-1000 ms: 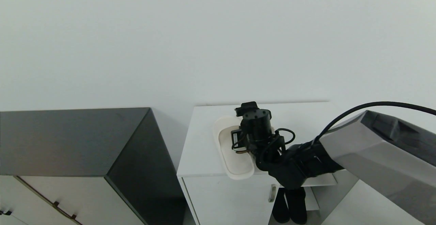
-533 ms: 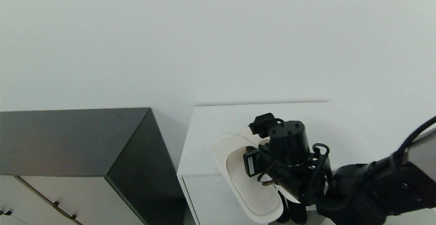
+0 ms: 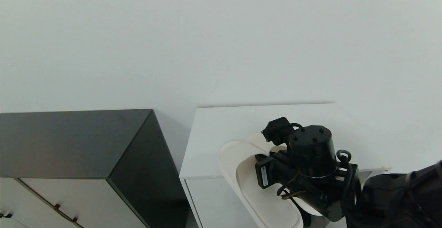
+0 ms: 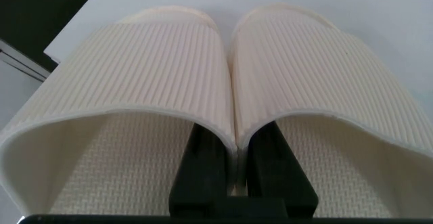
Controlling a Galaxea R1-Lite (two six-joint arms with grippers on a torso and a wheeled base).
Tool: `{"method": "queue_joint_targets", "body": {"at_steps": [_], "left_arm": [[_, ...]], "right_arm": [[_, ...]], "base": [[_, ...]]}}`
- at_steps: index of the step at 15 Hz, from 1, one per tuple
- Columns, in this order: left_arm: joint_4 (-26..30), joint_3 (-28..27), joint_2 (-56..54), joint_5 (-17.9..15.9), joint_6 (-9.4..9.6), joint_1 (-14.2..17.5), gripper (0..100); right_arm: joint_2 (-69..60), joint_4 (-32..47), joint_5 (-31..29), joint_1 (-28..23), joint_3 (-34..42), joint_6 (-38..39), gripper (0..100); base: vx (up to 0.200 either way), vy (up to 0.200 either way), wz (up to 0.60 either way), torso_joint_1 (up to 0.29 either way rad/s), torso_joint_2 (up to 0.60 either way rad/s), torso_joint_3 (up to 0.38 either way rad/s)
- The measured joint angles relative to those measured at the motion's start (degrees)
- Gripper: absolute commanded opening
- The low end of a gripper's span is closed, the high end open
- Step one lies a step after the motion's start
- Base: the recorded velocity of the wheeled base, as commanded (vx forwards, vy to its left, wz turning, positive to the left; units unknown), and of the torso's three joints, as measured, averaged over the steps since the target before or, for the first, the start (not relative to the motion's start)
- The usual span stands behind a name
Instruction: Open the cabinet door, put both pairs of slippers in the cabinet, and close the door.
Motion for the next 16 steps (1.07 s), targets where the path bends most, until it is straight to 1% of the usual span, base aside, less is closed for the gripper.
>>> {"method": "queue_joint_targets", "body": {"at_steps": [5, 16], "left_arm": [[0.0, 0.0, 0.0, 0.0, -0.22, 0.0, 0], [0.0, 0.0, 0.0, 0.0, -0.33, 0.0, 0]], "right_arm": [[0.0, -0.1, 0.0, 0.0, -0.4, -0.3, 0], [0.0, -0.1, 0.0, 0.0, 0.0, -1.6, 0]], "base": [[0.0, 0.0, 0.0, 0.0, 0.0, 0.0], [-0.2, 0.0, 0.0, 0.001, 0.0, 0.004]]}}
